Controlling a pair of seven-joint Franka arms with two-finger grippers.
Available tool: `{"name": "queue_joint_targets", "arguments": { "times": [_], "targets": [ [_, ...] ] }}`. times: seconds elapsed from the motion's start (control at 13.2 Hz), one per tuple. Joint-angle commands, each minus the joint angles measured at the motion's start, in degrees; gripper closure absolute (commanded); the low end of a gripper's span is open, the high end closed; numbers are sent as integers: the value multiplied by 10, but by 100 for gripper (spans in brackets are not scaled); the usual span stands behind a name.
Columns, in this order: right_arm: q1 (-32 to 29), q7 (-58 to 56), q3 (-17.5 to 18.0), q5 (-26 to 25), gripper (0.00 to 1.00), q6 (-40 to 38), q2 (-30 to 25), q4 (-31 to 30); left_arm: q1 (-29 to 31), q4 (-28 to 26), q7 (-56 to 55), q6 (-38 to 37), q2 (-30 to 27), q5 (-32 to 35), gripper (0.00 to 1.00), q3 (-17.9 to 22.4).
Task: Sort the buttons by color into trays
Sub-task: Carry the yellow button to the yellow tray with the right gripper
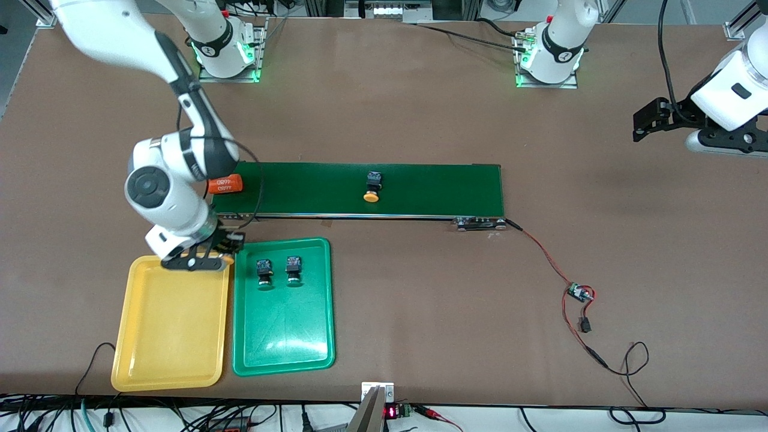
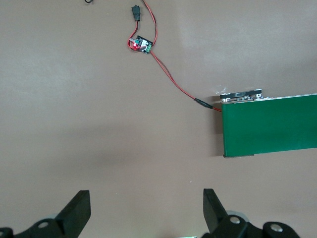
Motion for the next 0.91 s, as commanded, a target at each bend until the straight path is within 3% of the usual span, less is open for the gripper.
{"name": "queue_joint_targets", "arguments": {
  "times": [0.0,0.3,0.83],
  "targets": [
    [-48,-62,9,-9,84,-9,36,49,-2,8,5,-11,0,-3,0,1],
    [-139,-193,9,-2,84,14,83,63,-2,8,5,-10,0,-3,0,1],
    [-150,-193,4,-3,83,20,132,109,-2,8,5,-11,0,-2,0,1]
  ]
}}
